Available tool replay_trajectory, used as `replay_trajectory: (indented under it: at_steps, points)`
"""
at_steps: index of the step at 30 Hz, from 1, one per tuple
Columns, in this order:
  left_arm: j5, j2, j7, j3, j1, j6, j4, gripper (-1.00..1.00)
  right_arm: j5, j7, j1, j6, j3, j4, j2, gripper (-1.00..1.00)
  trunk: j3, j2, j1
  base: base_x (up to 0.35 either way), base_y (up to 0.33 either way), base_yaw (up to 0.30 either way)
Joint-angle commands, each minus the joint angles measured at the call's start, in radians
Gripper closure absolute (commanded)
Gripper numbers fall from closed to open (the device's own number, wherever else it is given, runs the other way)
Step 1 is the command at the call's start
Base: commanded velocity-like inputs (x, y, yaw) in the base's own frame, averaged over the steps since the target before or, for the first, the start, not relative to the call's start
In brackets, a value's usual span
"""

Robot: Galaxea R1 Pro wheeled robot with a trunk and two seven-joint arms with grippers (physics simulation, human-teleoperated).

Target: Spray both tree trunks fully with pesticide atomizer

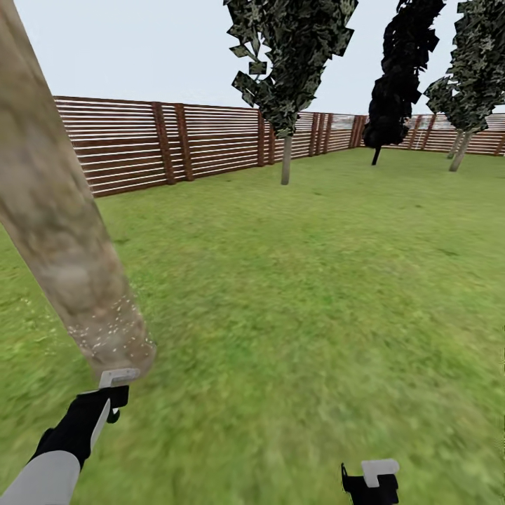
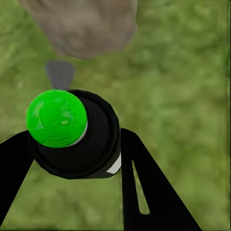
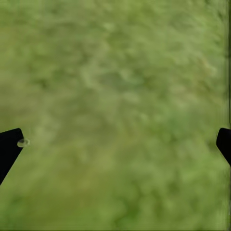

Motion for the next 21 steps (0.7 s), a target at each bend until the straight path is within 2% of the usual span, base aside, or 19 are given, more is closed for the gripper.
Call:
replay_trajectory:
  at_steps: [1, 4, 12, 17, 18, 19, 20, 21]
  points:
    - [0.0, -0.001, 0.0, 0.001, 0.0, 0.0, 0.001, 1.0, 0.0, 0.0, 0.0, 0.0, 0.0, 0.0, 0.0, -1.0, 0.0, 0.0, 0.0, 0.156, -0.262, 0.0]
    - [0.001, -0.003, 0.0, 0.002, 0.0, -0.001, 0.002, 1.0, 0.0, 0.0, 0.0, 0.0, 0.0, 0.0, 0.0, -1.0, 0.0, 0.0, 0.0, 0.136, -0.262, 0.073]
    - [0.001, -0.002, 0.0, 0.003, 0.0, -0.001, -0.003, 1.0, 0.0, 0.0, 0.0, 0.0, 0.0, 0.0, 0.0, -1.0, 0.0, 0.0, 0.0, 0.079, -0.253, 0.263]
    - [0.002, -0.004, -0.001, -0.001, 0.0, -0.006, 0.002, 1.0, 0.0, 0.0, 0.0, 0.0, 0.0, 0.0, -0.001, -1.0, 0.0, 0.0, 0.0, 0.111, -0.058, 0.278]
    - [0.002, -0.012, -0.005, -0.003, 0.0, -0.006, 0.004, 1.0, 0.0, 0.0, 0.0, 0.0, 0.0, 0.0, -0.001, -1.0, 0.0, 0.0, 0.0, 0.008, -0.003, 0.278]
    - [0.0, -0.038, -0.005, -0.007, -0.001, -0.006, 0.004, 1.0, 0.0, 0.0, 0.0, 0.0, 0.0, 0.0, -0.001, -1.0, 0.0, 0.0, 0.0, 0.003, -0.001, 0.275]
    - [-0.001, -0.054, -0.008, -0.009, -0.008, 0.0, -0.003, 1.0, 0.0, 0.0, 0.0, 0.0, 0.0, 0.0, 0.0, -1.0, 0.0, 0.0, 0.0, 0.001, 0.0, 0.258]
    - [-0.002, -0.057, -0.008, -0.009, -0.011, 0.003, -0.004, 1.0, 0.0, 0.0, 0.0, 0.0, 0.0, 0.0, 0.0, -1.0, 0.0, 0.0, 0.0, 0.001, 0.0, 0.252]
